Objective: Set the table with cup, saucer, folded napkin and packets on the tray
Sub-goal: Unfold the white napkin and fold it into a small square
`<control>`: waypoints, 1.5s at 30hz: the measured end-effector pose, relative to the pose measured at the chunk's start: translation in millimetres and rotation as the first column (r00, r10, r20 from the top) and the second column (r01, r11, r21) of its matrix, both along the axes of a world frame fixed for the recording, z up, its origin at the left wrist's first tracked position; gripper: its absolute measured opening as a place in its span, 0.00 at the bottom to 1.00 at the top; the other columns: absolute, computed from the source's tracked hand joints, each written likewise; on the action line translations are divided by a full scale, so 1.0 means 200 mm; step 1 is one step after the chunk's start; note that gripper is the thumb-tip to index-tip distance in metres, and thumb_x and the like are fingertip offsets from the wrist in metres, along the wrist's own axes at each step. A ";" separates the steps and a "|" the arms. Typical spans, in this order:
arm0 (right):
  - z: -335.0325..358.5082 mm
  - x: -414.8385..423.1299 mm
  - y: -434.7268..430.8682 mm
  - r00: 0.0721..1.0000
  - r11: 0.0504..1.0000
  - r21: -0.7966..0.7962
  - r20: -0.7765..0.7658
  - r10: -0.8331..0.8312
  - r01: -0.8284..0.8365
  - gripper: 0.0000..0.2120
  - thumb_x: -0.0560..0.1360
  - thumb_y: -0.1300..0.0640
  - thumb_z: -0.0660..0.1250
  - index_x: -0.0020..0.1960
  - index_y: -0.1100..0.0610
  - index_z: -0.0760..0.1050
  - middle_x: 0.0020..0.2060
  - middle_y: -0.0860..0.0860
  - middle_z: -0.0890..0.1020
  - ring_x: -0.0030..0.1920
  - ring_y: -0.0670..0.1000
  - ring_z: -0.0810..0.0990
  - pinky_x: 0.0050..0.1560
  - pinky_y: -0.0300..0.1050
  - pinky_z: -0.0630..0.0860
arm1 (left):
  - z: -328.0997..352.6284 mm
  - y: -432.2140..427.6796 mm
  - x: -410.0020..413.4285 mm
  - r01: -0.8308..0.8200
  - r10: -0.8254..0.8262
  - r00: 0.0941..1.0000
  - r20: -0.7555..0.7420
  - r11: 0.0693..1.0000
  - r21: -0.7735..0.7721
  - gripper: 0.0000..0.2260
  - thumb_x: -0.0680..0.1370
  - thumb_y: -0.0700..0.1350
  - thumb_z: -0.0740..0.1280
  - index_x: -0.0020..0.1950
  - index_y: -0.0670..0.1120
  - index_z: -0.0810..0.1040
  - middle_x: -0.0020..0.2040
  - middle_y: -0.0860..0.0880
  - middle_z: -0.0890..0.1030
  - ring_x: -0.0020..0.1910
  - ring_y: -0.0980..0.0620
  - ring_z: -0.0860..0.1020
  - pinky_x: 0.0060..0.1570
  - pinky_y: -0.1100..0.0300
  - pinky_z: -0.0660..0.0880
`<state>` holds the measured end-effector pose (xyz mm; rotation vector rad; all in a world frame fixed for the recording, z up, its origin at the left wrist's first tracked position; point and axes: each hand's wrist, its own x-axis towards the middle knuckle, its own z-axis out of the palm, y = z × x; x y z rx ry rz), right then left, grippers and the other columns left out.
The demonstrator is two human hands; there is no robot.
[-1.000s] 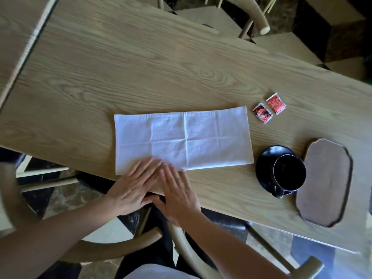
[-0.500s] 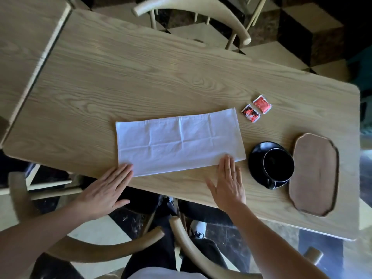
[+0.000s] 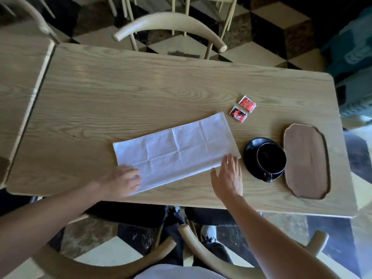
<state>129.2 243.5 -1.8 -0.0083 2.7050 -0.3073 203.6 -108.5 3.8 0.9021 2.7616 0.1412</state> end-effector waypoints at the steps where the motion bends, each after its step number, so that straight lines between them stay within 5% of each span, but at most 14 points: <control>1: 0.02 0.02 -0.04 0.997 0.996 -0.054 -0.043 -0.067 0.065 0.32 0.80 0.48 0.58 0.78 0.60 0.53 0.78 0.57 0.57 0.77 0.58 0.54 0.77 0.52 0.53 | 0.00 0.04 -0.07 -0.020 0.020 1.000 0.002 1.000 -0.007 0.02 0.73 0.46 0.70 0.42 0.49 0.80 0.41 0.50 0.81 0.37 0.47 0.80 0.36 0.56 0.77; 3: 0.06 0.06 -0.14 0.962 0.943 -0.199 -0.001 -0.272 0.266 0.31 0.78 0.51 0.62 0.77 0.59 0.56 0.72 0.58 0.64 0.70 0.59 0.63 0.71 0.52 0.62 | 0.00 0.12 -0.23 -0.111 0.112 0.993 0.034 0.994 -0.009 0.11 0.69 0.40 0.74 0.50 0.48 0.81 0.50 0.46 0.82 0.45 0.42 0.81 0.39 0.52 0.79; 7: 0.09 0.12 -0.34 0.698 0.617 -0.327 0.383 -0.606 0.715 0.23 0.74 0.57 0.65 0.69 0.59 0.67 0.59 0.58 0.77 0.62 0.59 0.73 0.64 0.51 0.70 | -0.01 0.22 -0.48 -0.196 0.200 0.977 0.077 0.979 -0.055 0.29 0.72 0.35 0.65 0.69 0.57 0.65 0.69 0.42 0.66 0.60 0.38 0.71 0.54 0.48 0.75; 12: 0.06 0.19 -0.49 0.596 0.495 -0.332 0.466 -0.654 0.803 0.32 0.74 0.57 0.68 0.75 0.52 0.62 0.61 0.57 0.77 0.63 0.57 0.74 0.67 0.55 0.70 | -0.05 0.36 -0.64 -0.211 0.223 0.968 0.114 0.971 -0.111 0.32 0.76 0.38 0.62 0.75 0.59 0.56 0.77 0.46 0.54 0.69 0.41 0.61 0.63 0.47 0.66; 18: 0.01 0.21 -0.56 0.703 0.591 -0.381 0.367 -0.610 0.711 0.28 0.73 0.59 0.72 0.69 0.45 0.69 0.53 0.51 0.74 0.41 0.38 0.70 0.52 0.36 0.66 | -0.09 0.38 -0.73 -0.250 0.266 0.932 0.247 0.964 -0.096 0.27 0.78 0.42 0.60 0.73 0.63 0.60 0.75 0.46 0.56 0.71 0.39 0.57 0.69 0.46 0.60; 20: -0.01 0.21 -0.59 0.674 0.553 -0.389 0.358 -0.646 0.737 0.25 0.72 0.60 0.72 0.65 0.45 0.71 0.51 0.50 0.72 0.42 0.42 0.73 0.53 0.40 0.70 | -0.10 0.37 -0.75 -0.214 0.217 0.935 0.281 0.976 -0.044 0.26 0.78 0.39 0.59 0.73 0.61 0.62 0.77 0.45 0.55 0.73 0.37 0.58 0.71 0.43 0.58; 24: -0.03 0.23 -0.62 0.739 0.653 -0.350 0.243 -0.628 0.671 0.19 0.73 0.56 0.70 0.62 0.47 0.71 0.50 0.51 0.70 0.49 0.55 0.76 0.51 0.47 0.74 | -0.09 0.38 -0.80 -0.297 0.251 0.913 0.323 0.950 0.100 0.33 0.70 0.27 0.60 0.68 0.55 0.72 0.64 0.44 0.66 0.56 0.43 0.73 0.54 0.50 0.73; 30: -0.04 0.23 -0.62 0.761 0.693 -0.320 0.204 -0.615 0.646 0.07 0.75 0.56 0.66 0.53 0.51 0.76 0.46 0.51 0.74 0.51 0.57 0.75 0.48 0.48 0.72 | -0.08 0.37 -0.85 -0.387 0.300 0.861 0.411 0.910 0.146 0.18 0.73 0.36 0.67 0.59 0.52 0.78 0.43 0.51 0.71 0.47 0.50 0.69 0.44 0.59 0.63; 34: -0.02 0.20 -0.61 0.716 0.631 -0.351 0.218 -0.664 0.692 0.07 0.75 0.61 0.66 0.43 0.49 0.76 0.42 0.49 0.78 0.45 0.52 0.75 0.43 0.43 0.66 | -0.04 0.36 -0.86 -0.417 0.315 0.857 0.407 0.889 0.191 0.16 0.70 0.35 0.69 0.52 0.52 0.80 0.37 0.55 0.70 0.41 0.51 0.72 0.40 0.60 0.61; 37: 0.00 0.18 -0.57 0.747 0.663 -0.355 0.205 -0.633 0.659 0.07 0.76 0.62 0.65 0.49 0.52 0.79 0.45 0.50 0.80 0.45 0.50 0.75 0.44 0.42 0.67 | -0.01 0.34 -0.86 -0.442 0.342 0.854 0.392 0.874 0.200 0.14 0.69 0.36 0.71 0.50 0.52 0.80 0.38 0.55 0.71 0.41 0.49 0.73 0.40 0.60 0.62; 45: 0.12 0.08 -0.35 0.958 0.927 -0.324 -0.146 -0.247 0.190 0.09 0.76 0.58 0.67 0.53 0.47 0.81 0.46 0.48 0.81 0.51 0.53 0.74 0.40 0.46 0.73 | 0.23 0.25 -0.76 -0.363 0.332 0.930 0.156 0.895 0.259 0.10 0.69 0.40 0.74 0.49 0.42 0.81 0.39 0.46 0.79 0.46 0.45 0.76 0.41 0.59 0.65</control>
